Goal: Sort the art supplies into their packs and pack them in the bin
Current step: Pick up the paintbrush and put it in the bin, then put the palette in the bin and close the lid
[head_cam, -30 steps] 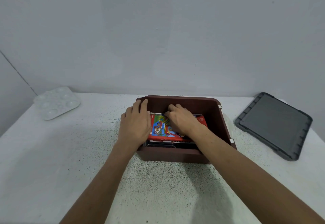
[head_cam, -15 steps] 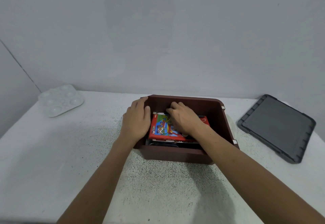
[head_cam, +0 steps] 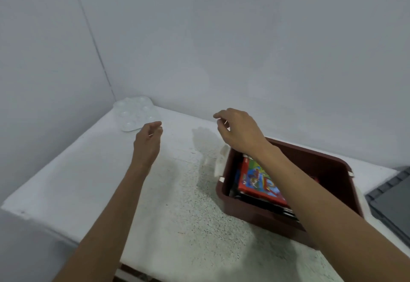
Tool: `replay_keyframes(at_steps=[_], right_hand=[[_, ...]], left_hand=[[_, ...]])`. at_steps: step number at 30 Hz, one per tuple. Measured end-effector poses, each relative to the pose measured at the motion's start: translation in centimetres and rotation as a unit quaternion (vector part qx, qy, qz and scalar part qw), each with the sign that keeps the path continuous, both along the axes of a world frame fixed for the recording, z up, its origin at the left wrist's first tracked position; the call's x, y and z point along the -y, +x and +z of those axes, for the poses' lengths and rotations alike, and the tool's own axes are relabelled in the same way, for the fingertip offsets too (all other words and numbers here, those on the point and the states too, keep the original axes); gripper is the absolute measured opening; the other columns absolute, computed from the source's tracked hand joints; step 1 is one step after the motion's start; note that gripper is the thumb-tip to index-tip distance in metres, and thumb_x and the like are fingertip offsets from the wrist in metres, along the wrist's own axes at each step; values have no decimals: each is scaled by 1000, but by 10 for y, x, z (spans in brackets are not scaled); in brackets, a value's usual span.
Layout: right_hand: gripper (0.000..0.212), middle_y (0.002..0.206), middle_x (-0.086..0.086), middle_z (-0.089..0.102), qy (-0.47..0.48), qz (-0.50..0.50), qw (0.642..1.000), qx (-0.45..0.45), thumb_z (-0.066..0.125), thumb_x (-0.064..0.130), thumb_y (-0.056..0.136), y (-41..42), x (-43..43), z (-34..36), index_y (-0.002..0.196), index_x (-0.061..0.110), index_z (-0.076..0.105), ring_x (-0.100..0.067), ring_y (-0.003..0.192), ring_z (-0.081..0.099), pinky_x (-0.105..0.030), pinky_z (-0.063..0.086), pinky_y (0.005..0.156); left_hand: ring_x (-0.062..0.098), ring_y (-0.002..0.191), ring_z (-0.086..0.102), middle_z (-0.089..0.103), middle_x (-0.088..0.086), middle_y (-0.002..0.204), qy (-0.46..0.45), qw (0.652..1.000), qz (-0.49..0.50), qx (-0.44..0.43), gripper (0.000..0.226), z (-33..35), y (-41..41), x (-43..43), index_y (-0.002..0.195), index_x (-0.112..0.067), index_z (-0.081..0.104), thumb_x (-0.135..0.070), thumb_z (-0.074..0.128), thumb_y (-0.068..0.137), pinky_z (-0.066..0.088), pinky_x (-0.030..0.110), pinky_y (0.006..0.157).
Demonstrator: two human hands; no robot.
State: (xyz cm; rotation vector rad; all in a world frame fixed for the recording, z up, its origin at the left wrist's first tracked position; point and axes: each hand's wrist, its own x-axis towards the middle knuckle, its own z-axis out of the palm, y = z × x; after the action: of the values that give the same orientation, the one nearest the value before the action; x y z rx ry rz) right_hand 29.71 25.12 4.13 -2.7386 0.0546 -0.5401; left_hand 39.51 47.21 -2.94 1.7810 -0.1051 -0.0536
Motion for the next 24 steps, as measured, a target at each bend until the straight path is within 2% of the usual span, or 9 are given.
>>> replay_keyframes(at_steps=[4, 8, 14, 16, 18, 20, 23, 24], right_hand=[[32, 107, -2, 67, 27, 42, 998, -49, 47, 21, 97, 56, -44, -6, 124, 14, 63, -21, 96, 61, -35, 48, 85], [35, 117, -5, 64, 92, 55, 987, -118, 48, 21, 98, 116, -87, -23, 130, 11, 58, -22, 105, 60, -28, 43, 86], [52, 152, -11, 39, 123, 23, 963, -241, 43, 23, 100, 194, -123, -62, 148, 6, 34, -27, 138, 37, -34, 31, 109], [58, 158, -10, 27, 128, 12, 953, -273, 42, 23, 100, 207, -125, -72, 152, 6, 24, -27, 144, 27, -33, 25, 113], [61, 159, -9, 25, 140, 13, 943, -302, 43, 22, 99, 218, -129, -82, 153, 7, 20, -27, 145, 25, -33, 23, 113], [63, 159, -9, 24, 167, 12, 932, -320, 45, 22, 99, 220, -133, -87, 154, 8, 18, -27, 146, 24, -35, 22, 115], [59, 157, -11, 30, 180, 3, 937, -299, 45, 24, 99, 217, -136, -90, 151, 6, 24, -28, 143, 29, -34, 25, 113], [56, 154, -13, 33, 180, 0, 941, -286, 45, 24, 100, 216, -136, -90, 150, 4, 27, -29, 141, 32, -33, 28, 110]], left_hand=[[18, 117, 56, 61, -2, 125, 4, 998, 61, -16, 31, -6, 39, -47, 125, -21, 61, -27, 51, 96, 44, 38, 103], [22, 119, 55, 58, 3, 131, 49, 995, 82, -38, 36, -21, 76, -82, 131, -18, 57, -26, 48, 97, 43, 43, 105], [25, 133, 44, 45, 6, 148, 101, 989, 63, -84, 44, -45, 120, -100, 142, -16, 47, -27, 49, 99, 34, 37, 109], [25, 134, 43, 42, 7, 150, 88, 990, 50, -96, 47, -45, 128, -99, 144, -15, 44, -26, 50, 99, 33, 38, 113], [25, 132, 46, 43, 7, 149, 59, 991, 44, -114, 50, -46, 136, -101, 146, -13, 42, -26, 52, 98, 34, 41, 114], [24, 126, 52, 47, 6, 145, 21, 989, 43, -140, 50, -44, 141, -101, 144, -12, 44, -25, 54, 97, 38, 40, 110], [17, 103, 63, 58, 4, 125, -39, 984, 57, -163, 32, -41, 142, -101, 127, -12, 57, -23, 55, 97, 45, 29, 89], [15, 96, 65, 61, 4, 122, -50, 982, 75, -164, 35, -42, 143, -102, 128, -10, 57, -24, 57, 97, 46, 29, 83]])
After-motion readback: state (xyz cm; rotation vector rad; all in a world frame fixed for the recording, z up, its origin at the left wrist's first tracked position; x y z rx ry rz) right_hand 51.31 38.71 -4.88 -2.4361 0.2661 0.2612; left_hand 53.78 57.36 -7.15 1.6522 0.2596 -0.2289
